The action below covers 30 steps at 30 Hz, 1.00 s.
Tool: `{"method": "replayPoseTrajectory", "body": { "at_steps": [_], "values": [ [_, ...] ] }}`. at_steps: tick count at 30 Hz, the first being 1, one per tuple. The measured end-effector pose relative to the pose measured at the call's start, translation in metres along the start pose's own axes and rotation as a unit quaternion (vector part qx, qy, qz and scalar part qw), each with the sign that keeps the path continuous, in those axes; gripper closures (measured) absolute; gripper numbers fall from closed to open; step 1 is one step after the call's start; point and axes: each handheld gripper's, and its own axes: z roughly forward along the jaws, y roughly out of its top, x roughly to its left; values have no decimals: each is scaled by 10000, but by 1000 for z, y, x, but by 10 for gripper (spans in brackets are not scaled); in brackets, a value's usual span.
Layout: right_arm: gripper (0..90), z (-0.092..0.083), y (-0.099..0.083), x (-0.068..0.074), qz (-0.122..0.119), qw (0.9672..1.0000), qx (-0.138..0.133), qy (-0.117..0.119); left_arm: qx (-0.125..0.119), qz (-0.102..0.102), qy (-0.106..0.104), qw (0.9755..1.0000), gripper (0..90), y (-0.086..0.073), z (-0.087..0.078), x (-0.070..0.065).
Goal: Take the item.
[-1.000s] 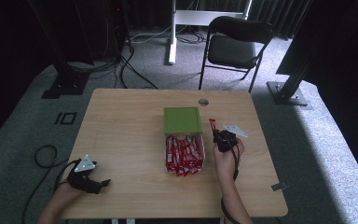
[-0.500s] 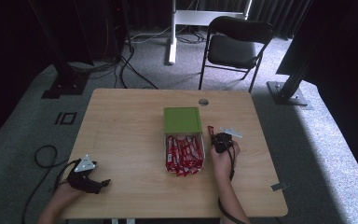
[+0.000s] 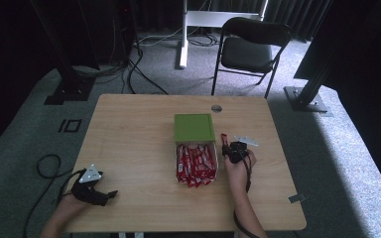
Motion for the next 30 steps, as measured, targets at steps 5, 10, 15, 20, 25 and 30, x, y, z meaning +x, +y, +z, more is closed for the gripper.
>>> {"method": "replayPoseTrajectory", "body": {
  "at_steps": [5,10,15,20,25,30],
  "values": [
    [523,-14,6,-3,-84,9998,-165,69,0,1,1,10000,16,0,0,0],
    [453,-24,9,-6,-167,9994,-280,120,1,1,0,10000,15,0,0,0],
    [334,-35,6,-14,-376,9986,-280,225,0,-1,0,10000,15,0,0,0],
    [277,-39,2,-18,-602,9970,-256,421,-1,0,-1,10000,15,0,0,0],
    [246,-49,-9,-27,-860,9937,121,714,1,-9,-1,10000,15,0,0,0],
    [184,-53,-15,-31,-1110,9901,177,846,-2,-12,-1,10000,16,0,0,0]
  ]
}}
